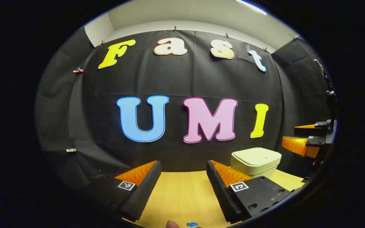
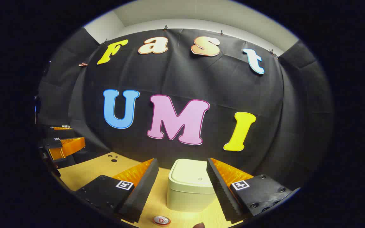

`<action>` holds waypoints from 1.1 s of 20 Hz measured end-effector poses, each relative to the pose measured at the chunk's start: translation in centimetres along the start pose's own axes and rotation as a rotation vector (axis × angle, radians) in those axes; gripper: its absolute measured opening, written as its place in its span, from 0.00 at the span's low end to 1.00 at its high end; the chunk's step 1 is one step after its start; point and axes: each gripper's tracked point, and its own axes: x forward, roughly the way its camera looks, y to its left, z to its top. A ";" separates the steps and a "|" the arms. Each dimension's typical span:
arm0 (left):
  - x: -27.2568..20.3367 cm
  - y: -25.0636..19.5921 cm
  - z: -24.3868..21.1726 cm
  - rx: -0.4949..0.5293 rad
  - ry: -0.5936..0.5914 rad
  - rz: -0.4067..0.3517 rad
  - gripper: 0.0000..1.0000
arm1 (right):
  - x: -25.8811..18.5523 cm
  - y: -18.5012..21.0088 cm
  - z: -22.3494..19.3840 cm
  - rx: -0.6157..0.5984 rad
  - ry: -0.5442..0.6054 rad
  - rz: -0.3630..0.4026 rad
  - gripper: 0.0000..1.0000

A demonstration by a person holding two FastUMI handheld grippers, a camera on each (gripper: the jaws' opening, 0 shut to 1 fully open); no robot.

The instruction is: Press the lid of the desktop garbage bin to open it, pick up the crumpled paper on the desktop and throw it into the bin, then pick up the pop can on the desktop and drop it into the bin, and finally close the garbage bin lid.

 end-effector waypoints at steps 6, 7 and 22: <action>-0.2 0.7 -0.5 -0.011 0.013 0.022 0.93 | -0.2 0.4 -0.3 0.010 0.013 -0.005 0.96; -0.2 0.8 -0.5 -0.012 0.014 0.022 0.93 | -0.2 0.4 -0.4 0.008 0.013 -0.005 0.96; -0.3 1.3 -0.4 -0.003 -0.001 0.015 0.93 | -0.2 0.2 -0.4 0.050 0.044 0.005 0.08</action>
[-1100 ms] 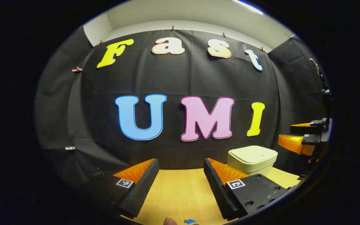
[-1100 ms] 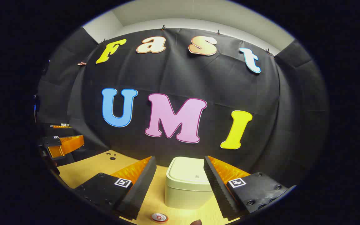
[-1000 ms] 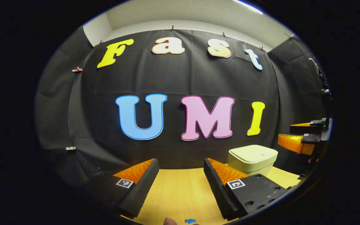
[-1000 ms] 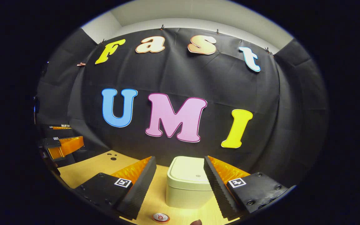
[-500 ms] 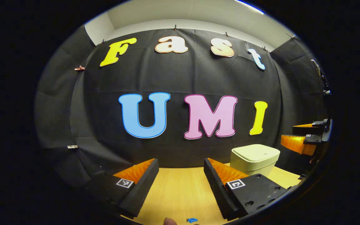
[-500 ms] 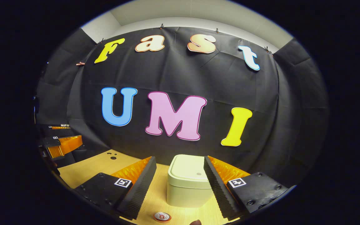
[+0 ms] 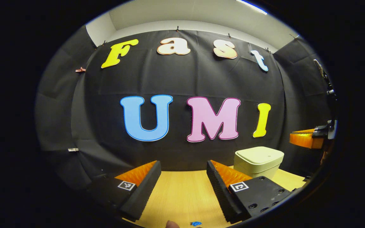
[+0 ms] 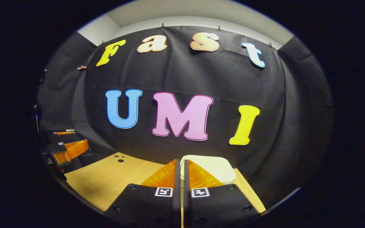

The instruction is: Press the lid of the desktop garbage bin to open it, pick up the crumpled paper on the desktop and throw it into the bin, then pick up the pop can on the desktop and drop it into the bin, and finally close the garbage bin lid.

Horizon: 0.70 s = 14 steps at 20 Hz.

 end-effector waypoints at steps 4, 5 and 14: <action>-0.2 0.0 -0.1 0.005 -0.002 -0.006 0.93 | 3.4 -2.4 0.1 0.033 0.162 0.016 0.05; -0.3 -0.1 -0.1 0.005 -0.003 -0.007 0.93 | 4.1 -2.9 -0.5 0.071 0.251 0.037 0.05; -0.9 -0.5 0.1 0.010 -0.015 -0.017 0.93 | 9.4 -6.0 -7.0 0.175 0.717 0.089 0.05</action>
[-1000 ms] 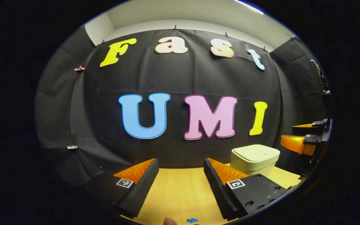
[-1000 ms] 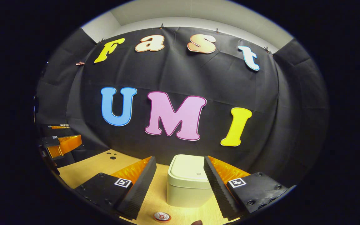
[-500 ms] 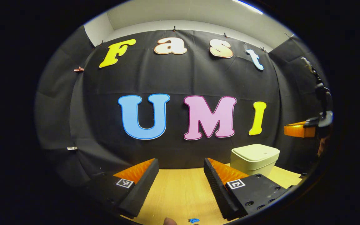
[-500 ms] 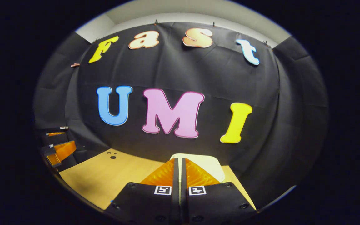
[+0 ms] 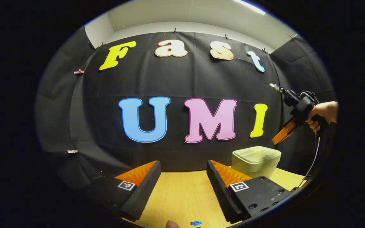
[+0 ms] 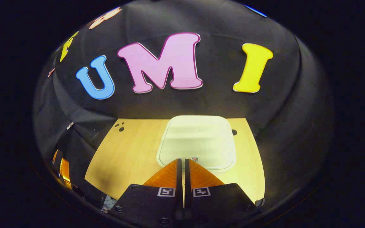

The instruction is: Press the lid of the desktop garbage bin to open it, pick up the crumpled paper on the desktop and throw it into the bin, then pick up the pop can on the desktop and drop it into the bin, and finally close the garbage bin lid.

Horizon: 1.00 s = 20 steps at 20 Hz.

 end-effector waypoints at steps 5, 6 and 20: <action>-0.3 -0.1 -0.2 -0.004 0.004 0.004 0.93 | 3.1 -1.0 -0.1 -0.005 0.077 -0.015 0.05; -0.4 -0.1 -0.4 -0.005 0.007 0.005 0.93 | 3.6 -1.3 -0.1 -0.005 0.087 -0.021 0.06; -0.1 0.1 -1.6 -0.019 0.044 0.016 0.93 | 7.0 -2.3 -1.6 -0.019 0.168 -0.044 0.05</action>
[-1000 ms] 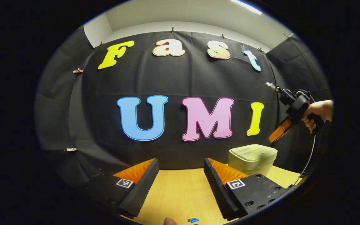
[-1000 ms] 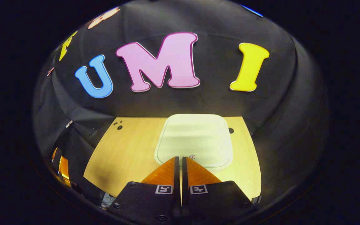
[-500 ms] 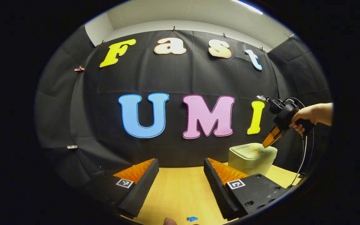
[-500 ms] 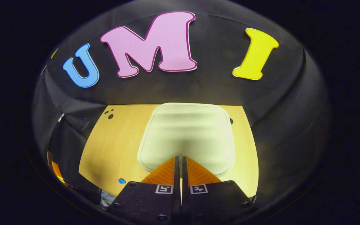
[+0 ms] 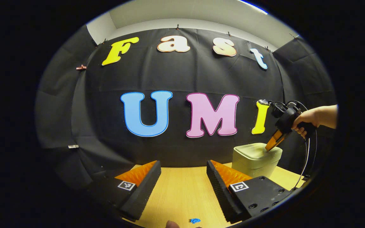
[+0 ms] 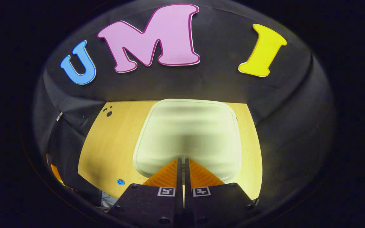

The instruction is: Press the lid of the desktop garbage bin to open it, pick up the crumpled paper on the desktop and throw it into the bin, then pick up the pop can on the desktop and drop it into the bin, and finally close the garbage bin lid.

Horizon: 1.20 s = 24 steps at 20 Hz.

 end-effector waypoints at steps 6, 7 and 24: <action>0.5 0.3 -0.5 -0.002 0.014 0.004 0.93 | 0.3 0.1 -0.8 -0.020 -0.004 0.010 0.06; 0.5 0.4 -0.4 -0.002 0.014 0.006 0.93 | 0.5 0.3 -1.0 -0.023 -0.006 0.014 0.06; 1.5 0.8 -1.0 0.006 0.041 0.005 0.93 | -6.7 1.3 6.9 0.053 -0.638 0.010 0.05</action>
